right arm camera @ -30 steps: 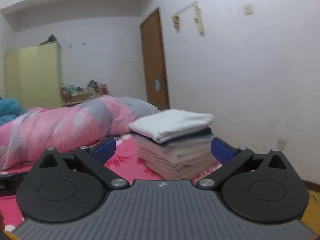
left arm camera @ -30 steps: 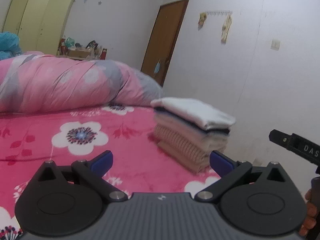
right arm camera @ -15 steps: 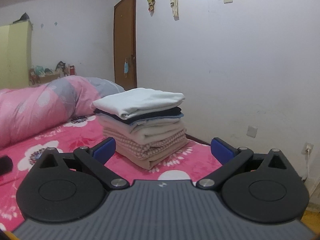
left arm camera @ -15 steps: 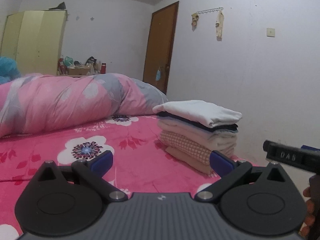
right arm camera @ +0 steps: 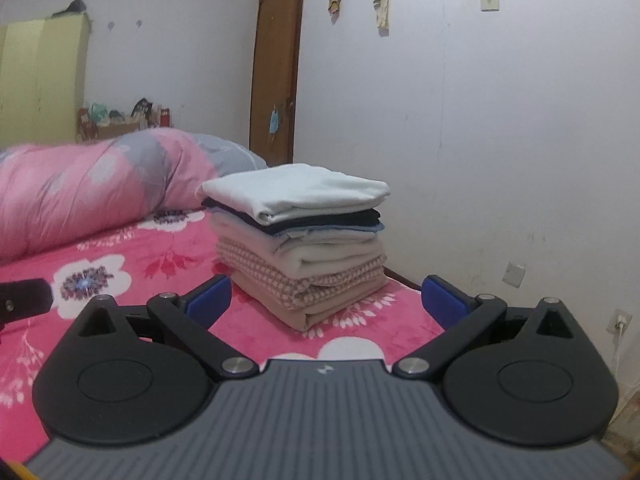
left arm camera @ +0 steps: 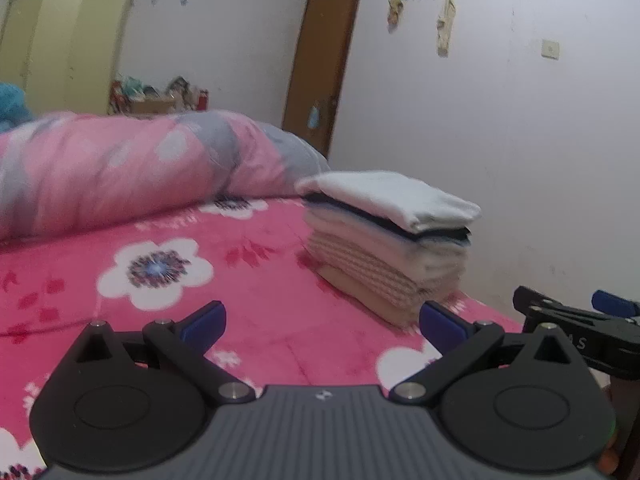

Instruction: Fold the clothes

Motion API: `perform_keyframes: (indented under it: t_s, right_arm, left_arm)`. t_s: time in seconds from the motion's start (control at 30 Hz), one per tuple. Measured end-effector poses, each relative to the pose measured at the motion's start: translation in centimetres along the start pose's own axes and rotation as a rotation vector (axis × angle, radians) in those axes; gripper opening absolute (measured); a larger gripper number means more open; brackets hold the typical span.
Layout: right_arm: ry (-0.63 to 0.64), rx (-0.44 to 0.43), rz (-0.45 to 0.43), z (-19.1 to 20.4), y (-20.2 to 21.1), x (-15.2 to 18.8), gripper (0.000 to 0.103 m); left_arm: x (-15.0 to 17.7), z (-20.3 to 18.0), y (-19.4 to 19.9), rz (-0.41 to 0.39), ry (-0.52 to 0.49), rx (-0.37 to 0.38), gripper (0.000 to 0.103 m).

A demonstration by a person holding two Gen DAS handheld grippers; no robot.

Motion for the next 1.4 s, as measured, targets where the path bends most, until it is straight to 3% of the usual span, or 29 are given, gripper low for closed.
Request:
perform_keyframes:
  t_s: [0.27, 0.77, 1.4]
  right_arm:
    - [-0.058, 0.028, 0.051, -2.6, -0.6, 1.4, 0.102]
    - [-0.076, 0.008, 0.058, -1.2, -0.8, 1.4, 0.102]
    - [-0.039, 0.016, 0.016, 0.5, -0.1, 0.3, 0.102]
  left_arm:
    - [2.1, -1.5, -1.8, 0.066, 0.003, 0.011, 0.103]
    - [1.3, 1.1, -1.3, 0.015, -0.013, -0.132, 0.103]
    - [1.0, 1.0, -1.1, -0.001, -0.053, -0.123, 0.103]
Point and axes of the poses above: each gripper's, at about its wrist camera, not at the fingertips, and y roughly against the way its jaws point, z to its left, x to its underside, the point moved 10 cm from there along -y, roughly the way its jaws point, and after that the axes turned 11 degrees about x, right-handed, at the moved point
